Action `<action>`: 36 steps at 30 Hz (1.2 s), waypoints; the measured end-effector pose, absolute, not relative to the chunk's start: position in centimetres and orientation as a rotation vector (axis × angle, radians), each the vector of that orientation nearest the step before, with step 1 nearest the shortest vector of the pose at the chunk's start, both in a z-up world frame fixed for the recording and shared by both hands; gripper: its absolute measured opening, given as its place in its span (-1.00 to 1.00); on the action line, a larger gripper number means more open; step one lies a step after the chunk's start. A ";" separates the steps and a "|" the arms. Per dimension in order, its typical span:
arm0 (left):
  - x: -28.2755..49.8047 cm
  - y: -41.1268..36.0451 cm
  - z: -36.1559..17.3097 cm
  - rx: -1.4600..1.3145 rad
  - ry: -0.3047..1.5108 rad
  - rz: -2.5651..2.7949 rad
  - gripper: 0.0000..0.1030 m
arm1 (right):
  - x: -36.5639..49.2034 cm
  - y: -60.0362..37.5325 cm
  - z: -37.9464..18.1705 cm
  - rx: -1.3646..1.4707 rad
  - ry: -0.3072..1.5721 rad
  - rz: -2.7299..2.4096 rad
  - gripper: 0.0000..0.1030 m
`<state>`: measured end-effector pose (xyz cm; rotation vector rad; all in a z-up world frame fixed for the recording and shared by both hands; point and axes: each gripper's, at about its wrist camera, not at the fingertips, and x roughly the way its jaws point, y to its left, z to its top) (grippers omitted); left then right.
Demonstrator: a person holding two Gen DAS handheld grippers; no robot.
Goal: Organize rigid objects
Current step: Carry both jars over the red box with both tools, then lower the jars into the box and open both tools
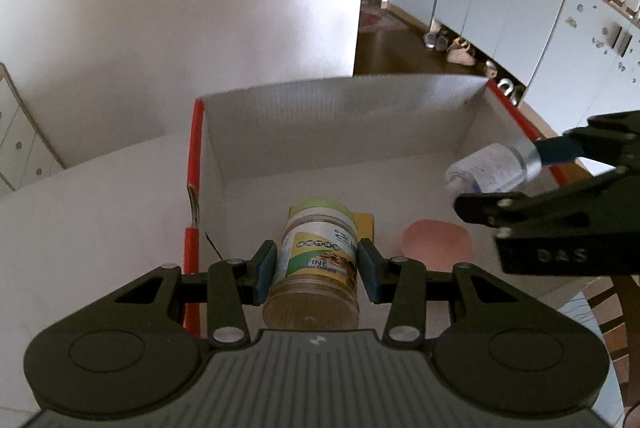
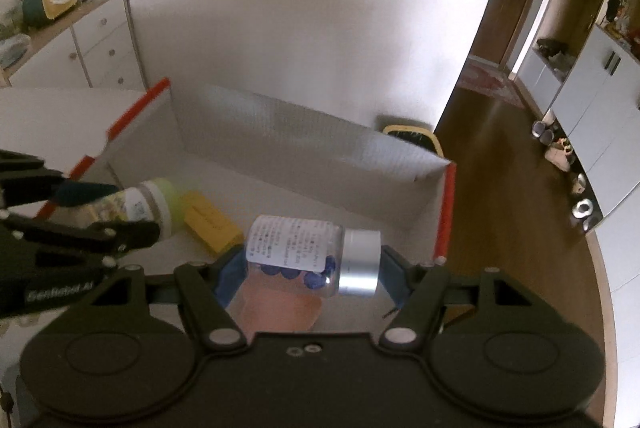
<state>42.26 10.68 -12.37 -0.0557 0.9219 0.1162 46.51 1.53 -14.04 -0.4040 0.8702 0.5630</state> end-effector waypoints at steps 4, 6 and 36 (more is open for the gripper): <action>43.2 10.6 -13.0 -0.059 0.953 0.119 -0.17 | 48.0 2.3 -15.5 -0.413 0.905 0.549 0.35; 43.4 10.5 -13.4 -0.054 0.970 0.118 -0.17 | 48.4 2.7 -16.0 -0.415 0.924 0.548 0.35; 45.6 10.7 -16.0 -0.107 1.138 0.080 -0.18 | 52.0 4.8 -18.8 -0.393 1.089 0.500 0.41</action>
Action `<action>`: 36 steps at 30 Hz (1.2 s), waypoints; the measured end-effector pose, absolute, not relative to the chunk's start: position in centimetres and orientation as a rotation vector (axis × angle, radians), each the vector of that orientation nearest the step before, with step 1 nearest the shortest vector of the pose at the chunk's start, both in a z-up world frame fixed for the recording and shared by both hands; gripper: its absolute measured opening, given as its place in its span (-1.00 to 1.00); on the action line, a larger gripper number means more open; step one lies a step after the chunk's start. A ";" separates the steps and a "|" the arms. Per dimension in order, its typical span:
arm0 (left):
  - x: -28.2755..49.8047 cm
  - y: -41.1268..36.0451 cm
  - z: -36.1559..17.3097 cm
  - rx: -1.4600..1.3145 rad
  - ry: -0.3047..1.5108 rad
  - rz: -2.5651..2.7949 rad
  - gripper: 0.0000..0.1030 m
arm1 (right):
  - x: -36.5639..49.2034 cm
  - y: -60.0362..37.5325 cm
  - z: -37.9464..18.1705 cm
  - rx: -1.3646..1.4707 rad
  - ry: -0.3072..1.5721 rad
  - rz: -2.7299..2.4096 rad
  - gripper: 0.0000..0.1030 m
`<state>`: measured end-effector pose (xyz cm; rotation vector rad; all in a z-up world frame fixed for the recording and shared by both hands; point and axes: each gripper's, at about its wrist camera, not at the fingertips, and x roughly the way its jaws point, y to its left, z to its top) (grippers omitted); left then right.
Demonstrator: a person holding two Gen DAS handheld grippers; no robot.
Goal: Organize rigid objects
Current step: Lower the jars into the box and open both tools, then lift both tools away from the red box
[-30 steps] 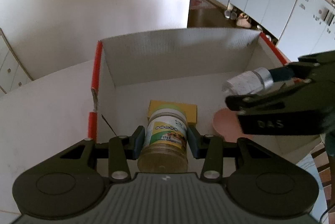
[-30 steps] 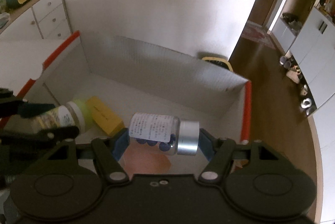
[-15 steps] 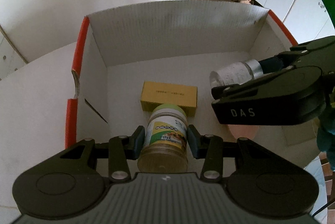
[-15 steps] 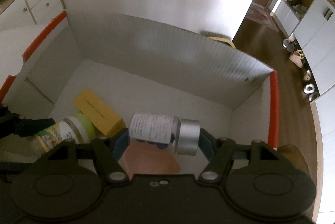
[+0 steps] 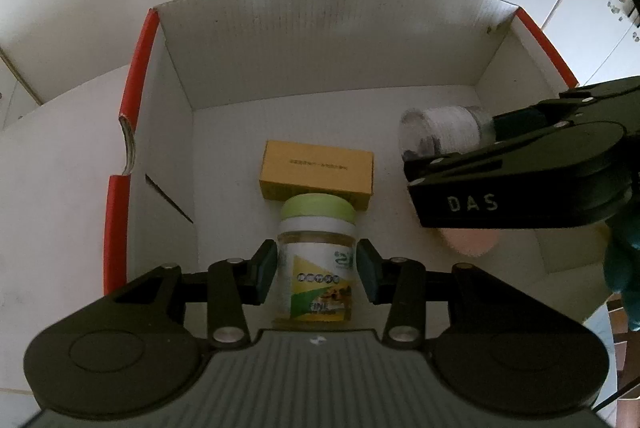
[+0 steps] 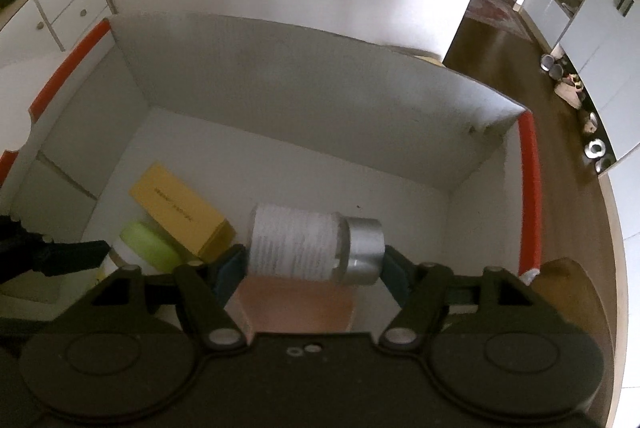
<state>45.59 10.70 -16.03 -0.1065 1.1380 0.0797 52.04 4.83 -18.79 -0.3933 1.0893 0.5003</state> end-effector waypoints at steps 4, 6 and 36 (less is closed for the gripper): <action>45.3 11.0 -15.6 -0.127 1.112 0.063 0.08 | 51.9 4.5 -18.2 -0.363 1.080 0.504 0.48; 44.9 10.9 -15.1 -0.131 1.097 0.050 0.16 | 51.7 4.3 -17.7 -0.358 1.065 0.506 0.50; 35.6 9.9 -6.3 -0.091 0.879 -0.043 0.20 | 40.5 -1.9 -7.6 -0.178 0.856 0.532 0.62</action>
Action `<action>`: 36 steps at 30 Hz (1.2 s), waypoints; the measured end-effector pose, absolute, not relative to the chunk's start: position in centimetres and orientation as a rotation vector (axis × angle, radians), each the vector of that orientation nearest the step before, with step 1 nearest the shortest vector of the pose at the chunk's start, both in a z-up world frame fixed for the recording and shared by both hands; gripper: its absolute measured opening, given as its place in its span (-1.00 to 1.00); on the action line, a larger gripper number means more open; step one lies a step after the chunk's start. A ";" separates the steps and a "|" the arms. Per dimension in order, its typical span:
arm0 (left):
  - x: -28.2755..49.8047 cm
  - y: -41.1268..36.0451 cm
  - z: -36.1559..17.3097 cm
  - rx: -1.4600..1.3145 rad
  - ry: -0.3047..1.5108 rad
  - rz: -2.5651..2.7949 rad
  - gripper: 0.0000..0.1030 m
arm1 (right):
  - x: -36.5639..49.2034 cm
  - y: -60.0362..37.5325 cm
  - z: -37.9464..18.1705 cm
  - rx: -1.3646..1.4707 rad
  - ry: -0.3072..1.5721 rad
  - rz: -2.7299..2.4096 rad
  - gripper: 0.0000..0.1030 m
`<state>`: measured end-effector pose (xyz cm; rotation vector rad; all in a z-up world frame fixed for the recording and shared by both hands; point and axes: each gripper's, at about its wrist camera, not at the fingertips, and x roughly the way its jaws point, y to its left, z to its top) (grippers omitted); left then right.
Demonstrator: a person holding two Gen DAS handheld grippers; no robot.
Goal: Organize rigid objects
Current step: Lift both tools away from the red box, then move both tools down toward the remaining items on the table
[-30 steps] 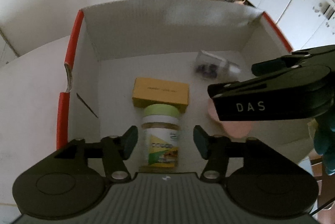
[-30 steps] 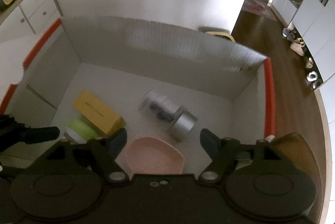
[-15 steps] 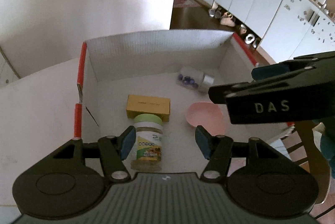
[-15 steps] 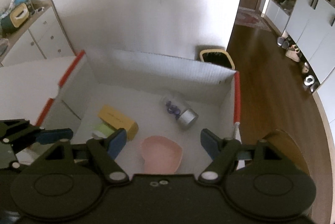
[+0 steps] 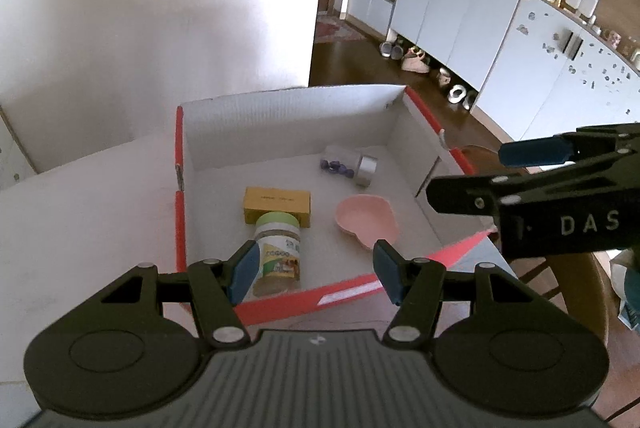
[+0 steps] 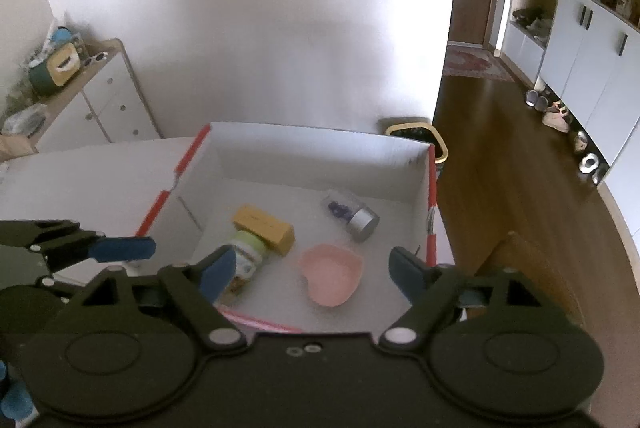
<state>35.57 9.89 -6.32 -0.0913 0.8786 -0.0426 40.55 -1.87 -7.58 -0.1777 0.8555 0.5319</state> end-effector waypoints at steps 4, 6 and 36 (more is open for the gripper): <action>33.7 9.9 -5.5 -0.087 0.850 -0.061 0.38 | 38.3 -2.3 -6.9 -0.150 0.834 0.540 0.64; 32.6 9.9 -5.1 -0.074 0.837 -0.068 0.38 | 37.0 -2.5 -6.5 -0.138 0.819 0.548 0.66; 22.2 10.9 -3.9 -0.046 0.724 -0.145 0.59 | 21.1 -5.7 -5.8 -0.018 0.613 0.529 0.99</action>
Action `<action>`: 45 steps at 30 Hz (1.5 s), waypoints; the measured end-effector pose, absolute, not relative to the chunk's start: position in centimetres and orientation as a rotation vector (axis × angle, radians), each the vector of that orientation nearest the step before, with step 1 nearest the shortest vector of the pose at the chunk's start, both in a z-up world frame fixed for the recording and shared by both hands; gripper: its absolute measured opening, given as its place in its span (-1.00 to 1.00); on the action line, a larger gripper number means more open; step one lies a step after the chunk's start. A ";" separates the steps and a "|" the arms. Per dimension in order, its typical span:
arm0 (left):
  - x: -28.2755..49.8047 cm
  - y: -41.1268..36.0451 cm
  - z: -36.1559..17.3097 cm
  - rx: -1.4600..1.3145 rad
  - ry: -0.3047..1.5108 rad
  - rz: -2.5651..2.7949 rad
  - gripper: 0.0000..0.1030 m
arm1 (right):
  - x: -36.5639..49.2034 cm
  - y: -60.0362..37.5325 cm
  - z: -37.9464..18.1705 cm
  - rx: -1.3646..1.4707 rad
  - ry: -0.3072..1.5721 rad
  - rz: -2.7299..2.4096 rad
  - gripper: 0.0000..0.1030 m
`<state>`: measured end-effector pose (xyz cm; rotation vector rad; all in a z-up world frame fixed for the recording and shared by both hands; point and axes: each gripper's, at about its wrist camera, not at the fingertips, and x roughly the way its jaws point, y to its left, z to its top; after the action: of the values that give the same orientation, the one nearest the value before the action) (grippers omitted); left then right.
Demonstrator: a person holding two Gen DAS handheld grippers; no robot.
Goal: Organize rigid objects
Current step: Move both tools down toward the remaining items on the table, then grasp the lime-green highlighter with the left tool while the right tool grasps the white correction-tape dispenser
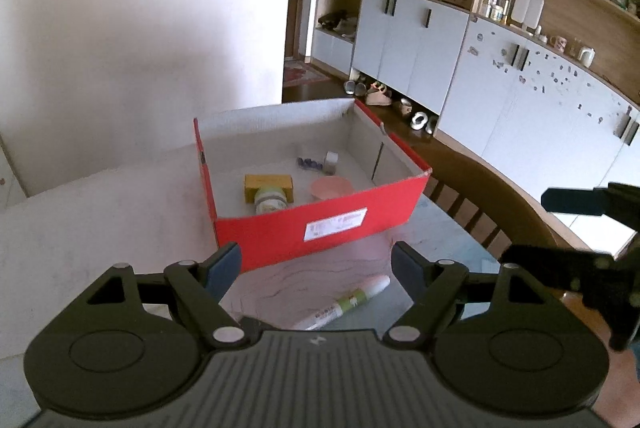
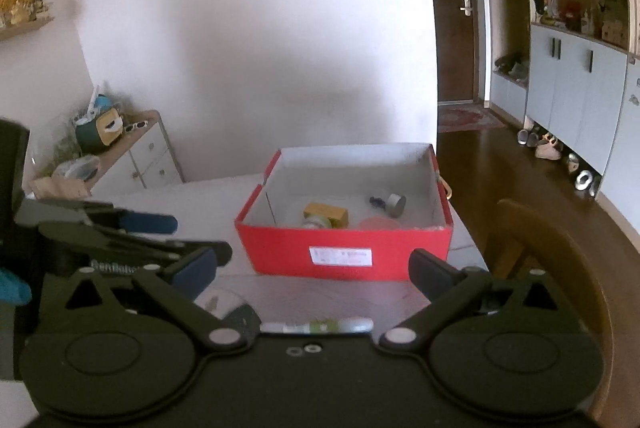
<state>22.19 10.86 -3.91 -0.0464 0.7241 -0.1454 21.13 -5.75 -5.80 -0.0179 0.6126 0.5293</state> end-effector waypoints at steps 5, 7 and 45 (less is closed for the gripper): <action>21.4 11.1 -5.4 -0.079 0.746 -0.161 0.59 | 19.2 -6.2 -7.7 -0.028 0.630 0.519 0.99; 21.2 11.0 -6.2 -0.082 0.757 -0.160 0.59 | 18.5 -6.6 -8.4 -0.028 0.639 0.506 0.99; 23.4 6.2 -20.2 0.013 0.940 -0.185 0.59 | 18.6 -11.5 -21.4 -0.284 0.907 0.604 0.79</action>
<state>23.36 6.20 -20.23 0.0126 0.9404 -0.1855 18.64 -11.46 -21.39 -0.2838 0.9072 0.6044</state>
